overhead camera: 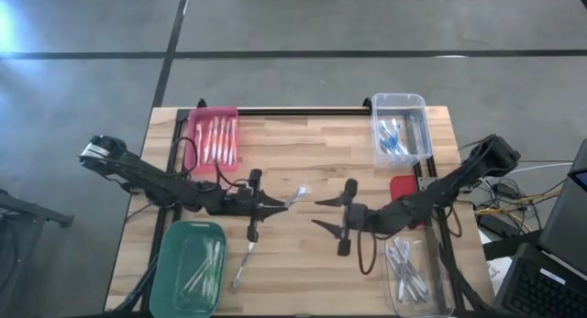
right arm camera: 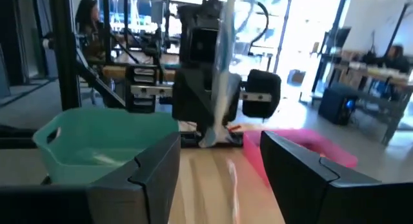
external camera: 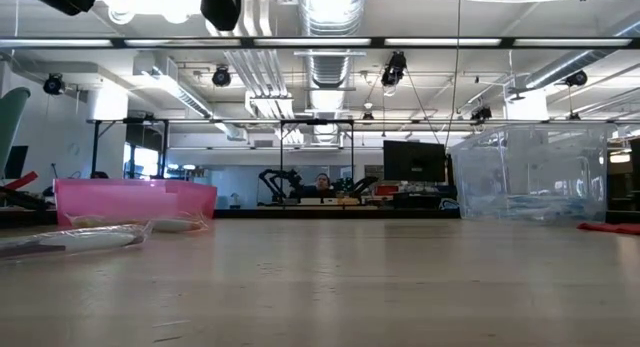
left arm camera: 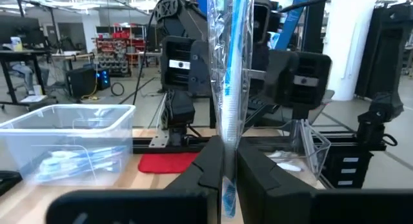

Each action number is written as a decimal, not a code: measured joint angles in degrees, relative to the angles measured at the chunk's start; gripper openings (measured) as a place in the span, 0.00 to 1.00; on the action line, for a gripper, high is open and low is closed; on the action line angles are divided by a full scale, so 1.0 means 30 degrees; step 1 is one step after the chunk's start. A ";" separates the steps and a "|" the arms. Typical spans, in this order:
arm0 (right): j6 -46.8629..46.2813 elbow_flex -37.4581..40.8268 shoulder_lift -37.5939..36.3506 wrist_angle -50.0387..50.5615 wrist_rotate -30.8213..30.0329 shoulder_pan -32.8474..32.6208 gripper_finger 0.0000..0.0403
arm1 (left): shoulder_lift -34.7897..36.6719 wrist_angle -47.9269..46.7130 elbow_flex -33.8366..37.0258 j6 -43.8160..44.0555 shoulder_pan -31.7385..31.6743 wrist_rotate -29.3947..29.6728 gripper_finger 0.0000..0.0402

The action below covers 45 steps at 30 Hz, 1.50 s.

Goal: Pick & Place Toothbrushes
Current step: Put the blue toothbrush into the top transparent bin

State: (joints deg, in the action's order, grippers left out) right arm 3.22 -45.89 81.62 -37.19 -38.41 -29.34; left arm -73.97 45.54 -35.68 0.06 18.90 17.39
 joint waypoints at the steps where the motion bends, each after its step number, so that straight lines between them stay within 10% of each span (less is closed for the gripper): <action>1: 0.0420 -0.0081 0.0331 -0.0476 0.0014 -0.0001 0.52 | 0.0000 0.0036 0.0005 -0.0081 -0.0015 0.0000 0.06; 27: 0.4570 -0.6400 0.5614 -0.2548 -0.0750 0.0792 0.39 | -0.0015 0.0561 0.0015 -0.0605 -0.0030 -0.2455 0.06; 45: 0.3564 -0.6483 0.5489 -0.1377 -0.0692 0.0802 0.05 | -0.0015 0.0525 0.0015 -0.1057 -0.0025 -0.2455 0.06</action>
State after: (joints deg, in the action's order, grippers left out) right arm 13.91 -65.34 98.08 -41.32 -40.49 -26.94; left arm -74.02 47.11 -35.64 -3.11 18.82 10.02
